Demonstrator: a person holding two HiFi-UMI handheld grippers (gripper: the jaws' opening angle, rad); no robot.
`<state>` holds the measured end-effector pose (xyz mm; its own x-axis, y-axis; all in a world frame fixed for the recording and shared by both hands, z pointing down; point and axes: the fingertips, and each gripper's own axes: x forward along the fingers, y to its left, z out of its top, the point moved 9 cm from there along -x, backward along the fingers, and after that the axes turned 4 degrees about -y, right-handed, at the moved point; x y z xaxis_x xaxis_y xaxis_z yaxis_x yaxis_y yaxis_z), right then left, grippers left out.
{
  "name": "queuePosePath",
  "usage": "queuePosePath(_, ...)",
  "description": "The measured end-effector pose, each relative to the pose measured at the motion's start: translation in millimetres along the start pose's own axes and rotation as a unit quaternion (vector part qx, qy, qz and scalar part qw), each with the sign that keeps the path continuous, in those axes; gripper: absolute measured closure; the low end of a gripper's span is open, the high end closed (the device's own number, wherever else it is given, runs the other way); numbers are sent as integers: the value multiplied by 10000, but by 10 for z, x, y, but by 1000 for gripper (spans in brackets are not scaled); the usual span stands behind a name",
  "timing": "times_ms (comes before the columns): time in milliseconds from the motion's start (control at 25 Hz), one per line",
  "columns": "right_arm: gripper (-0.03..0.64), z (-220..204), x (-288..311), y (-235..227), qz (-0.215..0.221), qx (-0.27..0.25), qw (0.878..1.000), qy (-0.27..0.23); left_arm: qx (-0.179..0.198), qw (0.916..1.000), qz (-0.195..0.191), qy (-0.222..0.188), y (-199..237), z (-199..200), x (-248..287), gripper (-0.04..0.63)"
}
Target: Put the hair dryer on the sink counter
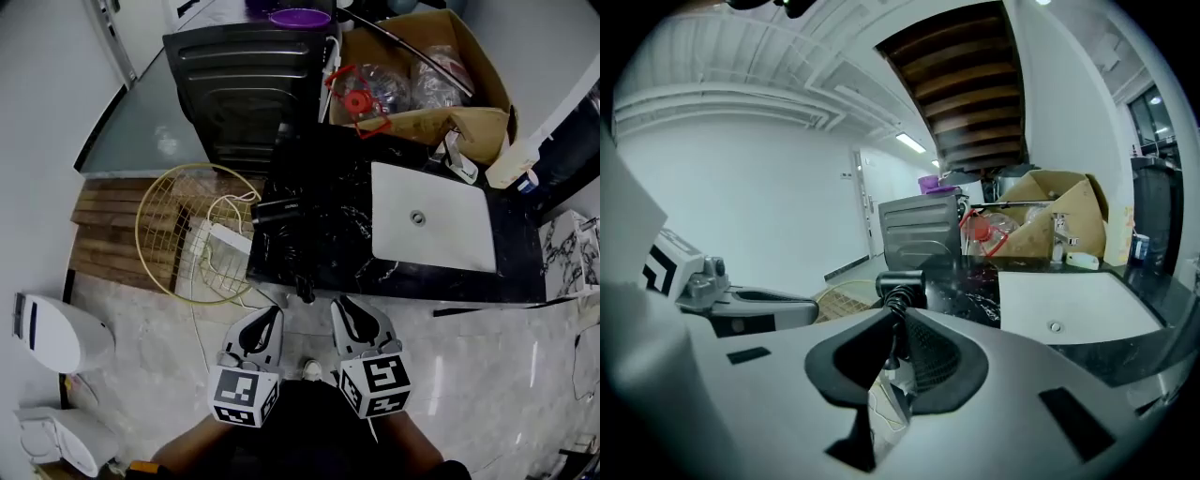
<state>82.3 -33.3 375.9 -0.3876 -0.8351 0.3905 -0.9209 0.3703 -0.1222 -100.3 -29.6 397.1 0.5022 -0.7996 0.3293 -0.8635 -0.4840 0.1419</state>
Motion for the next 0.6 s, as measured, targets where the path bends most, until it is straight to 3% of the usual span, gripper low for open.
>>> queuePosePath(240, 579, -131, -408, 15, 211, -87, 9996, -163, 236, 9991, 248, -247, -409, -40, -323, 584)
queuePosePath(600, 595, -350, -851, 146, 430, -143, 9986, -266, 304, 9978, 454, -381, -718, -213, -662, 584)
